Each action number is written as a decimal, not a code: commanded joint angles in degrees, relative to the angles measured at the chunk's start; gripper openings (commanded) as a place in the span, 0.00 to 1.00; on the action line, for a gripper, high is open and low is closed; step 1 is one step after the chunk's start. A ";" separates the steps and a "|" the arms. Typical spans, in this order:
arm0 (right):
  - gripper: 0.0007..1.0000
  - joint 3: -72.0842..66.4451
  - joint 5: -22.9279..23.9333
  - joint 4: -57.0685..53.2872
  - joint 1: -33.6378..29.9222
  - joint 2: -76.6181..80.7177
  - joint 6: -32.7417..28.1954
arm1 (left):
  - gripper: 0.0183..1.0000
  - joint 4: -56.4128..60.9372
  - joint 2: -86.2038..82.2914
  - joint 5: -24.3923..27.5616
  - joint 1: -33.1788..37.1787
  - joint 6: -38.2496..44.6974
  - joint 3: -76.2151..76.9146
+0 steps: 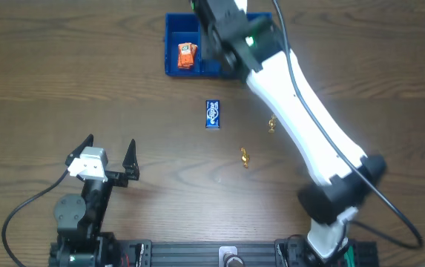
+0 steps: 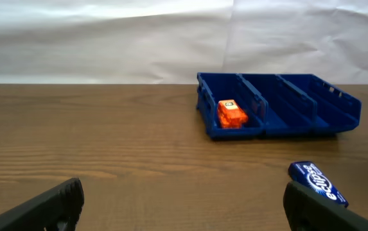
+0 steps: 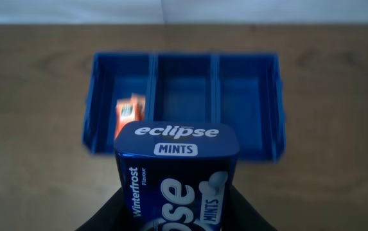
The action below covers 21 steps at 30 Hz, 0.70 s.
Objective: Sort Candies Into Trays
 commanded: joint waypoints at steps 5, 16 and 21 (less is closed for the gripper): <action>0.04 9.05 -4.90 8.07 -6.38 17.25 -6.95 | 1.00 -1.75 -0.37 1.01 -0.15 0.85 -1.16; 0.04 8.98 -5.90 11.15 -6.58 23.39 -7.72 | 1.00 -1.75 -0.37 1.01 -0.15 0.83 -1.16; 0.17 8.92 -5.88 11.43 -6.58 23.67 -7.74 | 1.00 -1.75 -0.37 1.01 -0.15 0.83 -1.16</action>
